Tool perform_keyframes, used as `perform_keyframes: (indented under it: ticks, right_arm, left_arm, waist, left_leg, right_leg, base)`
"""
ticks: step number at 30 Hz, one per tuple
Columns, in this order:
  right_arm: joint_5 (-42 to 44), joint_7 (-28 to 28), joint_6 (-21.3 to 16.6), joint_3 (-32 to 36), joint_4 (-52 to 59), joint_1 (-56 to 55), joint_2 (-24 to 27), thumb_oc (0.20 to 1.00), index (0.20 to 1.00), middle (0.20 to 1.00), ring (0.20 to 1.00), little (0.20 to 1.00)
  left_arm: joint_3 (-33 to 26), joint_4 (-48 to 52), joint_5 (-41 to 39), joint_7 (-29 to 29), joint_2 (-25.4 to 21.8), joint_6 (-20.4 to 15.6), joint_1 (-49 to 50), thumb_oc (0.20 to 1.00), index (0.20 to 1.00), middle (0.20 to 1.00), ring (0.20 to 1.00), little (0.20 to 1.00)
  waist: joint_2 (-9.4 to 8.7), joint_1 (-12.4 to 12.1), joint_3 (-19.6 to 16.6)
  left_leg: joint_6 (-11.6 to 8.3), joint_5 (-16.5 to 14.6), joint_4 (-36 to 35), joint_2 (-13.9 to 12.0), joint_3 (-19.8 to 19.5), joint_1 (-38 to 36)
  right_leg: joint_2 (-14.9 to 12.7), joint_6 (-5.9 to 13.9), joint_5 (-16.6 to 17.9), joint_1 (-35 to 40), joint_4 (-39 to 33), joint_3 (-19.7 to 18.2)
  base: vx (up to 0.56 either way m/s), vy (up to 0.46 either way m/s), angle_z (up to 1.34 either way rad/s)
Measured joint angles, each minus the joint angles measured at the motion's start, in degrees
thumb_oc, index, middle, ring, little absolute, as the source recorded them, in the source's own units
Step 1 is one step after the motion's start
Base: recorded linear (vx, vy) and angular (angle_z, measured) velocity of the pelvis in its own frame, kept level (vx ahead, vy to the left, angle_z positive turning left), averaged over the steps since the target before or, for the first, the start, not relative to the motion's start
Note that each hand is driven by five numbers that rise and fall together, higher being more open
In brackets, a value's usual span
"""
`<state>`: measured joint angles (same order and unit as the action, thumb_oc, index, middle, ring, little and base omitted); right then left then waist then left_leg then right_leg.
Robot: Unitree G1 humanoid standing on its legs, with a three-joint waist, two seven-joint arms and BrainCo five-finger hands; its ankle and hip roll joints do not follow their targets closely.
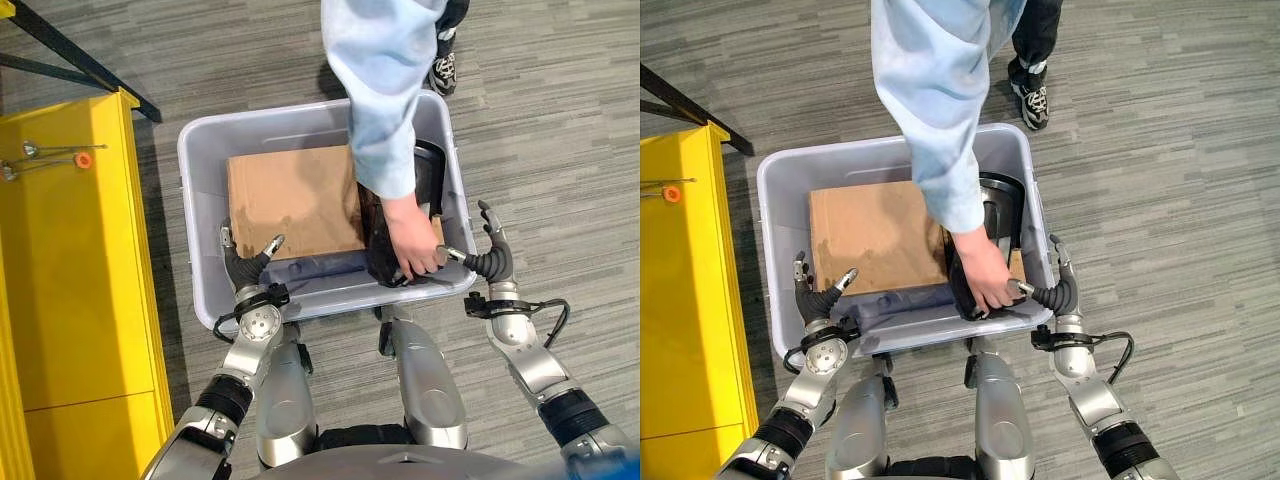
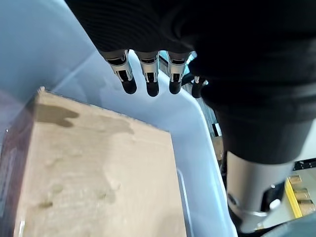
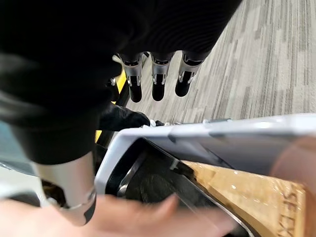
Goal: Move parts from the plastic box to the shelf.
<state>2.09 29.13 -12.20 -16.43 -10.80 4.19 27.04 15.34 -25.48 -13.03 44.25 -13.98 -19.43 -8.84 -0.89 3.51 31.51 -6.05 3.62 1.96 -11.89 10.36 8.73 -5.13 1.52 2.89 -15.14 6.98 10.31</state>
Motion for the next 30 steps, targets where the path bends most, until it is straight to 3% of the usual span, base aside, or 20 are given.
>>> perform_keyframes:
  ticks: [5,11,15,23,30]
  right_arm:
    - [-0.2,-1.3,0.1,0.3,0.1,-2.2,0.0,1.000,1.000,1.000,1.000,1.000]
    - [-0.1,-1.9,0.7,0.8,0.4,-4.3,0.6,1.000,1.000,1.000,1.000,1.000]
    - [0.4,-2.5,1.2,1.7,0.4,-4.6,0.7,1.000,1.000,1.000,1.000,1.000]
    - [1.0,-4.4,1.9,1.8,0.4,-5.4,0.4,1.000,1.000,1.000,1.000,1.000]
    - [1.8,-6.2,3.1,-2.5,-6.1,0.8,-1.6,1.000,1.000,1.000,1.000,1.000]
  left_arm:
    - [0.5,0.4,-1.4,-3.9,0.4,0.0,5.0,1.000,1.000,1.000,1.000,1.000]
    - [0.4,3.1,-1.6,-5.8,0.2,0.0,7.0,1.000,1.000,1.000,1.000,1.000]
    - [0.5,3.1,-2.0,-6.5,0.2,0.1,6.9,1.000,1.000,1.000,1.000,1.000]
    - [0.5,3.1,-2.1,-8.0,0.0,0.6,7.2,1.000,1.000,1.000,1.000,1.000]
    - [3.2,3.1,-2.1,-8.0,-0.3,1.9,7.3,1.000,1.000,1.000,1.000,1.000]
  waist:
    - [1.18,0.0,-0.4]
    - [4.31,0.1,-3.8]
    - [4.20,0.3,-4.3]
    - [2.26,0.2,-6.8]
    - [1.97,-0.5,-7.1]
  left_leg:
    - [0.22,-0.1,-1.9,-0.1,0.1,-4.1]
    - [0.20,-0.1,-3.3,0.4,0.2,-6.2]
    - [0.22,-0.1,-3.9,0.4,0.4,-7.9]
    - [0.74,-0.5,-3.9,0.4,0.7,-9.0]
    - [0.67,-0.4,-3.7,0.7,1.2,-7.6]
  right_leg:
    - [0.1,0.59,0.5,4.7,-3.0,0.2]
    - [0.0,0.84,2.2,8.2,-7.1,0.7]
    - [0.2,0.95,2.4,10.0,-8.2,0.7]
    - [0.2,1.25,2.4,11.5,-9.1,0.7]
    - [0.0,1.03,3.3,9.9,-9.1,0.2]
  base:
    - [0.05,-0.027,0.03]
    - [0.02,-0.002,0.03]
    - [0.00,0.000,0.00]
    - [0.03,0.004,0.00]
    - [-0.01,0.006,-0.04]
